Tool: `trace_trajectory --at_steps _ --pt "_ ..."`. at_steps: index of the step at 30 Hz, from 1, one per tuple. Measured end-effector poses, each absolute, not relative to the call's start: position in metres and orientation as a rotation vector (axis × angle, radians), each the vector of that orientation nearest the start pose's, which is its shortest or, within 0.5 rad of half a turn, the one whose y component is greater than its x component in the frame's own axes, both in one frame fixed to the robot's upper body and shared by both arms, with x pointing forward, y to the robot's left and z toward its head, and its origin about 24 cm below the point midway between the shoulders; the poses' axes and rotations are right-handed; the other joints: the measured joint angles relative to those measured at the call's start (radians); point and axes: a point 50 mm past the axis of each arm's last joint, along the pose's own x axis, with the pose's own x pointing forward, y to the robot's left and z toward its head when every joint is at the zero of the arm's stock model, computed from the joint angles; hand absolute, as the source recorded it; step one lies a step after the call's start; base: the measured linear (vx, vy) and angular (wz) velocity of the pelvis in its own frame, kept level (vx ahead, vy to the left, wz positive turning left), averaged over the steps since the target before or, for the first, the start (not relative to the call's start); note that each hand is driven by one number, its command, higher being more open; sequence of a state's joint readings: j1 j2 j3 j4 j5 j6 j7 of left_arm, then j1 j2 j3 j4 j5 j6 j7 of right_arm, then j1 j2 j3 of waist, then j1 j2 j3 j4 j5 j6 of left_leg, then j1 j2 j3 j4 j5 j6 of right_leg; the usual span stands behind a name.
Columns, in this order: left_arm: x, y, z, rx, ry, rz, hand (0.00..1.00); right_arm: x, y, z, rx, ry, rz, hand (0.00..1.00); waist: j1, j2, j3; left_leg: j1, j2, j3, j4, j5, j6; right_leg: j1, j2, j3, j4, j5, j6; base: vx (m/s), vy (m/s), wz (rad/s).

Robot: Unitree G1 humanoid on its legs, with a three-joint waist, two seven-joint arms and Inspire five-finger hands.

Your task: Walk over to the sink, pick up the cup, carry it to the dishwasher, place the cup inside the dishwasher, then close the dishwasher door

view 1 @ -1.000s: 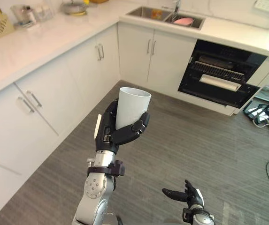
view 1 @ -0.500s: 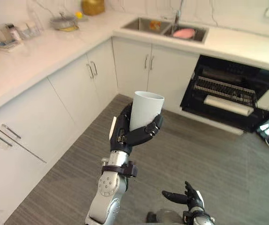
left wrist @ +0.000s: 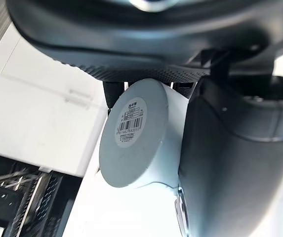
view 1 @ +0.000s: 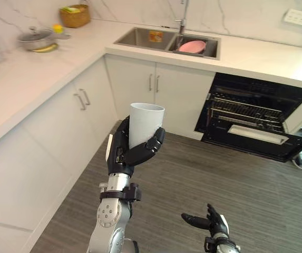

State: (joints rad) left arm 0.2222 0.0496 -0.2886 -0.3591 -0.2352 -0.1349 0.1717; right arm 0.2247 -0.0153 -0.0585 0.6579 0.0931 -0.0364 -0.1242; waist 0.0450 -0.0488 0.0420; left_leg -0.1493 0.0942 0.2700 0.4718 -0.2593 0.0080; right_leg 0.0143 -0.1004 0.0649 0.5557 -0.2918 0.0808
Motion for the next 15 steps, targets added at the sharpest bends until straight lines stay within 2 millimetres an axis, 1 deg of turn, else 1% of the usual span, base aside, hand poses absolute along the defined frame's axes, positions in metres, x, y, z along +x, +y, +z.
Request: trace_trajectory --at_steps 1,2,3,4,5,6,7,8,9,10,11,12,13,14,15 --pt "0.202 0.112 0.088 -0.283 -0.23 -0.065 0.0 0.117 -0.177 -0.131 0.063 0.842 -0.277 1.0 -0.005 0.0 0.002 0.079 -0.005 0.022 -0.056 -0.025 -0.002 -0.089 -0.019 -0.014 0.214 0.055 0.049 0.36 0.107 -0.6" --pt "0.202 0.112 0.092 -0.283 -0.244 -0.07 0.0 0.114 -0.174 -0.133 0.076 0.852 -0.273 1.0 -0.012 0.001 0.004 0.127 -0.006 0.031 -0.079 -0.041 -0.004 -0.143 -0.025 -0.024 0.34 0.053 0.036 0.41 0.049 -0.42" --pt "0.201 0.111 0.098 -0.292 -0.27 -0.079 0.0 0.111 -0.17 -0.134 0.08 0.863 -0.264 1.0 -0.018 0.004 0.004 0.177 -0.002 0.034 -0.098 -0.06 -0.01 -0.207 -0.026 -0.048 0.439 0.036 0.008 0.35 0.009 -0.15" --pt "0.2 0.109 0.101 -0.298 -0.284 -0.085 0.0 0.11 -0.168 -0.134 0.084 0.867 -0.261 1.0 -0.025 0.004 0.003 0.195 0.002 0.034 -0.106 -0.069 -0.015 -0.237 -0.025 -0.066 0.462 0.029 -0.004 0.43 -0.025 -0.06" --pt "0.198 0.106 0.107 -0.311 -0.317 -0.101 0.0 0.111 -0.166 -0.134 0.09 0.867 -0.258 1.0 -0.035 0.003 0.003 0.228 0.014 0.034 -0.12 -0.093 -0.019 -0.299 -0.024 -0.103 0.467 0.012 -0.026 0.29 -0.044 0.0" --pt "0.198 0.104 0.111 -0.319 -0.335 -0.114 0.0 0.112 -0.165 -0.134 0.092 0.864 -0.257 1.0 -0.038 0.004 0.004 0.246 0.026 0.035 -0.124 -0.107 -0.031 -0.344 -0.021 -0.132 0.446 0.002 -0.039 0.39 -0.095 0.0" --pt "0.198 0.101 0.113 -0.325 -0.347 -0.129 0.0 0.114 -0.165 -0.133 0.093 0.858 -0.256 1.0 -0.041 0.006 0.004 0.274 0.044 0.035 -0.132 -0.123 -0.052 -0.397 -0.016 -0.174 0.385 -0.006 -0.046 0.34 -0.112 0.01" --pt "0.198 0.1 0.113 -0.326 -0.347 -0.133 0.0 0.115 -0.165 -0.133 0.093 0.855 -0.255 1.0 -0.043 0.006 0.004 0.29 0.052 0.036 -0.142 -0.124 -0.068 -0.417 -0.011 -0.189 0.341 -0.007 -0.049 0.57 -0.221 0.08" --pt "0.198 0.098 0.111 -0.328 -0.339 -0.138 0.0 0.117 -0.166 -0.132 0.093 0.849 -0.253 1.0 -0.051 0.005 0.004 0.326 0.062 0.035 -0.164 -0.129 -0.082 -0.439 0.001 -0.218 0.223 0.001 -0.055 0.5 -0.21 0.2" --pt "0.199 0.097 0.108 -0.327 -0.325 -0.14 0.0 0.116 -0.166 -0.133 0.092 0.852 -0.252 1.0 -0.06 -0.01 -0.007 0.345 0.05 0.029 -0.172 -0.132 -0.089 -0.435 0.007 -0.228 0.084 0.063 -0.059 0.66 -0.252 0.32" --pt "0.201 0.095 0.099 -0.334 -0.283 -0.129 0.0 0.112 -0.172 -0.134 0.071 0.865 -0.256 1.0 -0.064 0.007 -0.019 0.376 0.067 -0.001 -0.185 -0.133 -0.094 -0.42 0.016 -0.239 0.078 0.122 -0.126 0.47 -0.151 0.2" --pt "0.203 0.092 0.093 -0.341 -0.249 -0.124 0.0 0.114 -0.177 -0.134 0.056 0.865 -0.257 1.0 -0.058 0.038 -0.023 0.375 0.089 -0.015 -0.185 -0.111 -0.099 -0.408 0.035 -0.251 0.068 0.107 -0.141 0.57 -0.184 0.12" --pt "0.205 0.089 0.089 -0.348 -0.228 -0.12 0.0 0.119 -0.181 -0.132 0.041 0.852 -0.258 1.0 -0.06 0.053 -0.015 0.37 0.097 -0.025 -0.165 -0.081 -0.102 -0.392 0.04 -0.265 0.059 0.09 -0.151 0.52 -0.197 0.19" --pt "0.209 0.086 0.084 -0.349 -0.197 -0.122 0.0 0.12 -0.186 -0.132 0.027 0.849 -0.263 1.0 -0.064 0.063 -0.005 0.348 0.115 -0.045 -0.099 -0.03 -0.102 -0.343 0.044 -0.285 0.029 0.076 -0.156 0.49 -0.219 0.35" --pt "0.209 0.084 0.081 -0.348 -0.179 -0.124 0.0 0.118 -0.186 -0.132 0.025 0.855 -0.264 1.0 -0.064 0.064 0.0 0.333 0.125 -0.06 -0.042 0.002 -0.103 -0.308 0.046 -0.297 0.006 0.071 -0.161 0.53 -0.27 0.56"
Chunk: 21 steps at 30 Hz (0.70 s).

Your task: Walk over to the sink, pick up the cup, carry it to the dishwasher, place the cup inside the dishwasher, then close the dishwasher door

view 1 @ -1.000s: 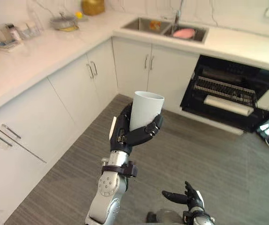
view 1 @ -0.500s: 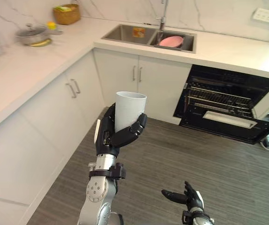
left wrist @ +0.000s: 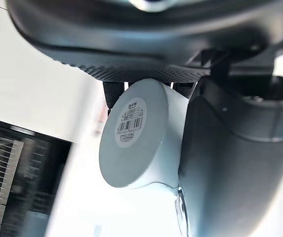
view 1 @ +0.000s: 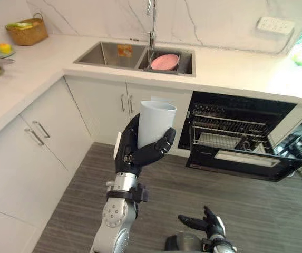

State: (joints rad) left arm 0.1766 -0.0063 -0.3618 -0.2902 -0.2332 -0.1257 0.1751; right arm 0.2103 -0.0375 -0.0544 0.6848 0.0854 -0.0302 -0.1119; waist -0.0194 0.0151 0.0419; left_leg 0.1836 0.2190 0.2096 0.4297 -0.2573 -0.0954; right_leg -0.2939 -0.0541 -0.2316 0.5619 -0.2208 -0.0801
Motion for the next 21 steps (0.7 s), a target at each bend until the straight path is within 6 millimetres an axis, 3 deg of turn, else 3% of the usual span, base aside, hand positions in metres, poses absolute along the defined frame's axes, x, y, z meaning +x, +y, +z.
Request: trace_trajectory --at_steps 1,2,3,5,7,8,9,10,11,12,13,14,18,21 --pt "0.21 0.082 0.077 -0.352 -0.158 -0.129 0.0 0.116 -0.187 -0.133 0.026 0.86 -0.268 1.0 0.001 -0.002 0.015 -0.06 0.028 -0.041 0.188 0.059 -0.027 0.091 0.007 -0.021 -0.067 -0.004 -0.002 0.33 -0.176 0.4" --pt "0.209 0.081 0.077 -0.355 -0.155 -0.129 0.0 0.115 -0.187 -0.133 0.026 0.864 -0.27 1.0 0.009 -0.004 0.021 -0.096 0.04 -0.049 0.289 0.061 -0.04 0.129 0.011 -0.024 -0.098 -0.004 -0.003 0.41 -0.189 0.4" --pt "0.208 0.081 0.078 -0.359 -0.158 -0.131 0.0 0.11 -0.188 -0.134 0.028 0.869 -0.278 1.0 0.028 -0.004 0.024 -0.189 0.068 -0.032 0.477 0.05 -0.03 0.209 0.022 -0.034 -0.158 -0.007 -0.005 0.27 -0.08 0.18" --pt "0.208 0.084 0.081 -0.363 -0.177 -0.122 0.0 0.108 -0.188 -0.135 0.029 0.873 -0.282 1.0 0.051 -0.005 0.024 -0.296 0.102 0.02 0.542 -0.003 0.014 0.281 0.032 -0.037 -0.209 -0.03 -0.012 0.29 -0.044 0.12" --pt "0.206 0.089 0.086 -0.368 -0.203 -0.104 0.0 0.108 -0.19 -0.135 0.025 0.872 -0.283 1.0 0.061 -0.007 0.022 -0.368 0.101 0.047 0.455 -0.045 0.055 0.314 0.03 -0.038 -0.228 -0.048 -0.001 0.19 0.033 0.02" --pt "0.206 0.091 0.088 -0.369 -0.212 -0.099 0.0 0.108 -0.19 -0.135 0.024 0.874 -0.283 1.0 0.062 -0.008 0.022 -0.39 0.09 0.046 0.398 -0.054 0.059 0.322 0.026 -0.037 -0.231 -0.054 0.004 0.24 0.083 0.03" --pt "0.206 0.093 0.089 -0.366 -0.22 -0.09 0.0 0.108 -0.192 -0.136 0.017 0.883 -0.281 1.0 0.061 -0.015 0.021 -0.419 0.036 0.037 0.207 -0.044 0.06 0.337 0.002 -0.035 -0.236 -0.067 0.026 0.21 0.101 0.03" --pt "0.206 0.094 0.088 -0.362 -0.219 -0.086 0.0 0.108 -0.193 -0.137 0.012 0.889 -0.282 1.0 0.06 -0.018 0.022 -0.421 0.004 0.027 0.124 -0.024 0.062 0.344 -0.012 -0.033 -0.239 -0.072 0.038 0.29 0.159 -0.03" --pt "0.206 0.095 0.087 -0.36 -0.216 -0.081 0.0 0.107 -0.198 -0.14 -0.004 0.91 -0.285 1.0 0.058 -0.019 0.023 -0.426 -0.055 -0.008 -0.02 0.051 0.062 0.357 -0.038 -0.021 -0.238 -0.076 0.077 0.4 0.256 -0.29" --pt "0.204 0.096 0.085 -0.36 -0.206 -0.075 0.0 0.104 -0.203 -0.143 -0.023 0.935 -0.289 1.0 0.068 -0.015 0.02 -0.409 -0.099 -0.041 -0.093 0.196 0.064 0.367 -0.054 0.012 -0.238 -0.086 0.106 0.42 0.274 -0.46" --pt "0.204 0.098 0.084 -0.353 -0.204 -0.071 0.0 0.104 -0.202 -0.144 -0.022 0.948 -0.286 1.0 0.071 -0.025 0.017 -0.397 -0.111 -0.028 -0.099 0.21 0.071 0.371 -0.065 0.027 -0.243 -0.09 0.118 0.46 0.266 -0.42" --pt "0.205 0.1 0.082 -0.34 -0.197 -0.068 0.0 0.103 -0.198 -0.146 -0.011 0.957 -0.285 1.0 0.058 -0.037 0.005 -0.398 -0.131 -0.018 -0.089 0.194 0.093 0.38 -0.087 0.057 -0.278 -0.075 0.139 0.32 0.166 -0.2" --pt "0.205 0.102 0.076 -0.306 -0.169 -0.077 0.0 0.107 -0.187 -0.146 0.027 0.949 -0.277 1.0 0.055 -0.074 0.013 -0.384 -0.14 0.028 -0.042 0.114 0.11 0.41 -0.105 0.148 -0.323 -0.022 0.188 0.31 0.182 -0.29" --pt "0.203 0.094 0.076 -0.285 -0.161 -0.138 0.0 0.109 -0.187 -0.144 0.034 0.935 -0.286 1.0 0.054 -0.078 0.011 -0.269 -0.163 0.068 -0.138 0.091 0.111 0.289 -0.131 0.195 -0.016 0.002 0.178 0.26 0.163 -0.36"
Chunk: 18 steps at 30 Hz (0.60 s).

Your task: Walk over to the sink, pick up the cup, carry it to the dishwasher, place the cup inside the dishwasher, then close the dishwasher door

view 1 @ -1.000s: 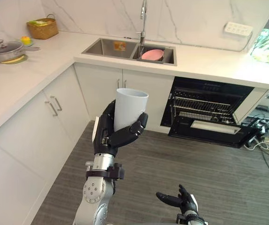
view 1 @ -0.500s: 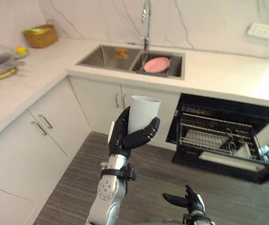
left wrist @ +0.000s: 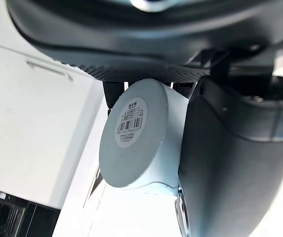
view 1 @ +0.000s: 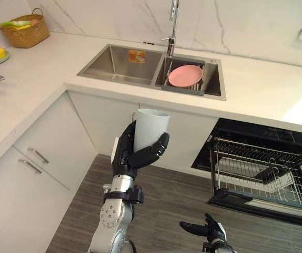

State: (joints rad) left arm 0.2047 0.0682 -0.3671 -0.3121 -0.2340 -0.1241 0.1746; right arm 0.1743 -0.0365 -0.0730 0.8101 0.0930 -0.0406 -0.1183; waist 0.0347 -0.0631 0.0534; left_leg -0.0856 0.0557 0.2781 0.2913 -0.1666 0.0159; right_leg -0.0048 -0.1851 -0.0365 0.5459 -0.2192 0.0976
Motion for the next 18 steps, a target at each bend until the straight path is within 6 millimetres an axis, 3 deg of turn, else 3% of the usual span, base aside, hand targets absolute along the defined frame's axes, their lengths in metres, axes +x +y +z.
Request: trace_trajectory --at_steps 1,3,6,7,8,9,10,12,16,18 --pt "0.202 0.091 0.075 -0.282 -0.156 -0.157 0.0 0.11 -0.186 -0.144 0.038 0.928 -0.286 1.0 -0.001 0.0 0.0 0.058 -0.008 0.022 -0.042 -0.001 0.005 -0.064 -0.017 0.004 0.151 0.031 -0.019 0.2 0.112 -0.39" --pt "0.201 0.088 0.077 -0.286 -0.161 -0.169 0.0 0.113 -0.18 -0.14 0.055 0.9 -0.28 1.0 -0.025 0.006 -0.004 0.113 -0.004 0.031 -0.079 -0.012 0.01 -0.136 -0.007 -0.001 0.274 -0.019 -0.037 0.2 0.077 -0.24" --pt "0.203 0.085 0.085 -0.276 -0.203 -0.185 0.0 0.139 -0.171 -0.118 0.074 0.753 -0.264 1.0 -0.055 0.007 -0.003 0.14 0.022 0.059 -0.082 -0.039 -0.014 -0.266 0.045 -0.044 0.25 -0.068 -0.052 0.17 -0.049 -0.29" --pt "0.203 0.085 0.087 -0.267 -0.214 -0.185 0.0 0.152 -0.17 -0.104 0.072 0.672 -0.254 1.0 -0.056 0.004 -0.002 0.156 0.036 0.083 -0.074 -0.052 -0.03 -0.292 0.069 -0.073 0.162 -0.066 -0.057 0.22 -0.117 -0.55" --pt "0.204 0.085 0.088 -0.257 -0.221 -0.183 0.0 0.164 -0.169 -0.089 0.074 0.585 -0.243 1.0 -0.06 -0.002 -0.006 0.164 0.041 0.097 -0.065 -0.067 -0.05 -0.297 0.092 -0.103 0.032 -0.037 -0.062 0.24 -0.132 -0.46" --pt "0.204 0.085 0.088 -0.255 -0.223 -0.184 0.0 0.169 -0.168 -0.081 0.076 0.541 -0.237 1.0 -0.069 -0.013 -0.009 0.165 0.034 0.095 -0.055 -0.079 -0.062 -0.287 0.103 -0.105 -0.05 0.032 -0.072 0.33 -0.142 -0.36" --pt "0.205 0.079 0.084 -0.249 -0.208 -0.184 0.0 0.18 -0.173 -0.062 0.055 0.434 -0.227 1.0 -0.076 0.025 -0.005 0.171 0.065 0.083 -0.035 -0.102 -0.076 -0.255 0.138 -0.114 -0.088 0.048 -0.133 0.28 -0.11 -0.26" --pt "0.206 0.074 0.082 -0.248 -0.2 -0.195 0.0 0.188 -0.178 -0.039 0.039 0.32 -0.217 1.0 -0.077 0.046 -0.005 0.19 0.08 0.067 -0.044 -0.098 -0.07 -0.236 0.165 -0.105 -0.11 0.044 -0.145 0.27 -0.101 -0.33" --pt "0.21 0.065 0.085 -0.242 -0.217 -0.228 0.0 0.194 -0.18 -0.003 0.038 0.147 -0.23 1.0 -0.084 0.05 -0.004 0.235 0.081 0.064 -0.066 -0.06 -0.07 -0.187 0.177 -0.1 -0.136 0.037 -0.153 0.16 -0.063 -0.1" --pt "0.211 0.065 0.088 -0.246 -0.231 -0.228 0.0 0.193 -0.178 0.012 0.049 0.073 -0.236 1.0 -0.081 0.053 -0.001 0.228 0.092 0.063 0.004 -0.061 -0.072 -0.146 0.181 -0.093 -0.17 0.034 -0.147 0.08 -0.013 -0.05"
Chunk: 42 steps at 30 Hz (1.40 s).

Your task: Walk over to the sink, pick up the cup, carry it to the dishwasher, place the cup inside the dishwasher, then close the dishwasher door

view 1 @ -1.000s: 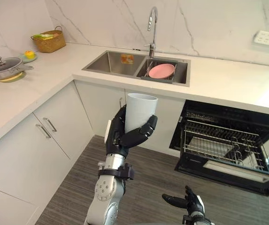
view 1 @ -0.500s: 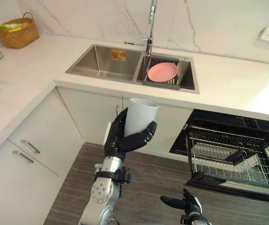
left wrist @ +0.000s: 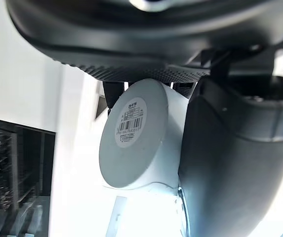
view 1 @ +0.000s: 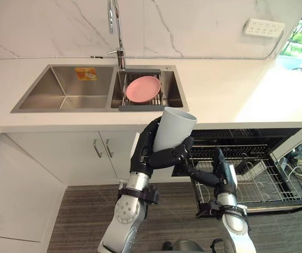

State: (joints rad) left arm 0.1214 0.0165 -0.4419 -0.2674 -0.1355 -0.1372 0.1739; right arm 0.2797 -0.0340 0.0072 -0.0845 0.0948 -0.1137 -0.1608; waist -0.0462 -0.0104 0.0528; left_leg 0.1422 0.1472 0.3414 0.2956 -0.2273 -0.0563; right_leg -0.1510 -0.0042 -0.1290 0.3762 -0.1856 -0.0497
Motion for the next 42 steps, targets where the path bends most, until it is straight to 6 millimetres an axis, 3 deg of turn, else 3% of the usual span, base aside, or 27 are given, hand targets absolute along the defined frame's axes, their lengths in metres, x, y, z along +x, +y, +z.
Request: trace_trajectory --at_steps 4,5,7,8,9,10,11,14,19,22,24,26,28,36,42 --pt "0.21 0.067 0.092 -0.258 -0.248 -0.201 0.0 0.188 -0.169 0.045 0.065 -0.066 -0.208 1.0 0.011 0.026 0.018 -0.136 0.084 -0.022 0.424 0.008 -0.019 0.093 0.006 0.032 -0.055 -0.003 0.002 0.05 0.061 -0.19" --pt "0.209 0.067 0.094 -0.263 -0.258 -0.202 0.0 0.188 -0.168 0.052 0.064 -0.101 -0.204 1.0 0.018 0.03 0.015 -0.158 0.081 -0.039 0.431 -0.045 -0.008 0.097 0.007 0.057 -0.054 -0.015 -0.008 0.03 0.127 -0.49" --pt "0.208 0.065 0.096 -0.269 -0.269 -0.21 0.0 0.189 -0.166 0.057 0.042 -0.132 -0.203 1.0 0.021 0.029 0.016 -0.188 0.064 -0.08 0.376 -0.104 0.01 0.095 0.006 0.091 -0.052 -0.017 -0.004 0.02 0.146 -0.59" --pt "0.207 0.064 0.096 -0.271 -0.267 -0.215 0.0 0.19 -0.167 0.058 0.03 -0.139 -0.206 1.0 0.029 0.028 0.016 -0.203 0.031 -0.153 0.283 -0.124 0.015 0.085 0.005 0.127 -0.045 -0.018 0.004 0.04 0.261 -0.93" --pt "0.206 0.064 0.095 -0.27 -0.263 -0.217 0.0 0.19 -0.167 0.058 0.014 -0.14 -0.2 1.0 0.035 0.031 0.015 -0.211 -0.006 -0.256 0.152 -0.117 0.007 0.064 0.005 0.164 -0.023 -0.024 0.026 0.05 0.29 -1.02" --pt "0.205 0.064 0.093 -0.266 -0.255 -0.214 0.0 0.19 -0.165 0.057 -0.002 -0.134 -0.188 1.0 0.033 0.031 0.013 -0.208 -0.027 -0.276 0.11 -0.052 0.027 0.045 0.004 0.192 0.005 -0.034 0.046 0.07 0.25 -0.81" --pt "0.203 0.065 0.088 -0.256 -0.236 -0.21 0.0 0.188 -0.162 0.053 -0.014 -0.115 -0.173 1.0 0.017 0.021 0.004 -0.192 -0.056 -0.269 0.094 -0.035 0.045 0.035 -0.012 0.214 0.005 -0.026 0.078 0.08 0.179 -0.47" --pt "0.201 0.066 0.086 -0.243 -0.225 -0.195 0.0 0.188 -0.157 0.053 -0.012 -0.114 -0.144 1.0 0.022 0.015 0.005 -0.193 -0.092 -0.295 0.091 -0.033 0.049 0.028 -0.028 0.272 -0.04 0.005 0.114 0.11 0.174 -0.56" --pt "0.2 0.068 0.083 -0.228 -0.216 -0.201 0.0 0.187 -0.148 0.052 0.015 -0.11 -0.107 1.0 0.031 0.009 0.001 -0.112 -0.117 -0.21 -0.002 -0.031 0.052 0.025 -0.031 0.383 -0.081 0.027 0.14 0.05 0.114 -0.65" --pt "0.2 0.07 0.083 -0.218 -0.221 -0.199 0.0 0.19 -0.148 0.054 0.01 -0.121 -0.1 1.0 0.028 0.009 -0.001 -0.095 -0.114 -0.159 -0.045 -0.03 0.07 -0.001 -0.006 0.436 -0.13 0.083 0.143 0.01 0.077 -0.91" --pt "0.201 0.074 0.083 -0.209 -0.225 -0.177 0.0 0.196 -0.147 0.054 0.0 -0.128 -0.086 1.0 0.03 0.009 -0.002 -0.093 -0.106 -0.136 -0.072 -0.018 0.091 -0.019 -0.005 0.38 -0.176 0.136 0.132 -0.02 0.057 -1.03" --pt "0.205 0.082 0.084 -0.179 -0.236 -0.137 0.0 0.203 -0.148 0.052 -0.007 -0.124 -0.085 1.0 0.015 0.011 -0.001 -0.091 -0.097 -0.106 -0.097 -0.009 0.102 -0.01 -0.026 0.257 -0.255 0.201 0.12 -0.01 0.008 -0.71" --pt "0.206 0.086 0.084 -0.161 -0.244 -0.114 0.0 0.203 -0.152 0.047 -0.021 -0.104 -0.093 1.0 0.0 0.013 -0.001 -0.077 -0.102 -0.104 -0.097 -0.007 0.102 0.02 -0.02 0.256 -0.296 0.225 0.123 0.02 0.016 -0.21" --pt "0.218 0.106 0.093 -0.12 -0.301 -0.01 0.0 0.202 -0.169 0.051 0.028 -0.121 -0.103 1.0 -0.002 0.028 -0.01 -0.054 -0.121 -0.136 -0.12 0.01 0.11 0.106 -0.042 0.247 -0.453 0.316 0.124 -0.03 0.002 0.04" --pt "0.222 0.116 0.097 -0.112 -0.321 0.043 0.0 0.202 -0.171 0.055 0.188 -0.142 -0.084 1.0 0.0 0.028 -0.011 -0.052 -0.122 -0.14 -0.121 0.021 0.104 0.112 -0.042 0.246 -0.468 0.327 0.118 -0.06 -0.039 0.0"
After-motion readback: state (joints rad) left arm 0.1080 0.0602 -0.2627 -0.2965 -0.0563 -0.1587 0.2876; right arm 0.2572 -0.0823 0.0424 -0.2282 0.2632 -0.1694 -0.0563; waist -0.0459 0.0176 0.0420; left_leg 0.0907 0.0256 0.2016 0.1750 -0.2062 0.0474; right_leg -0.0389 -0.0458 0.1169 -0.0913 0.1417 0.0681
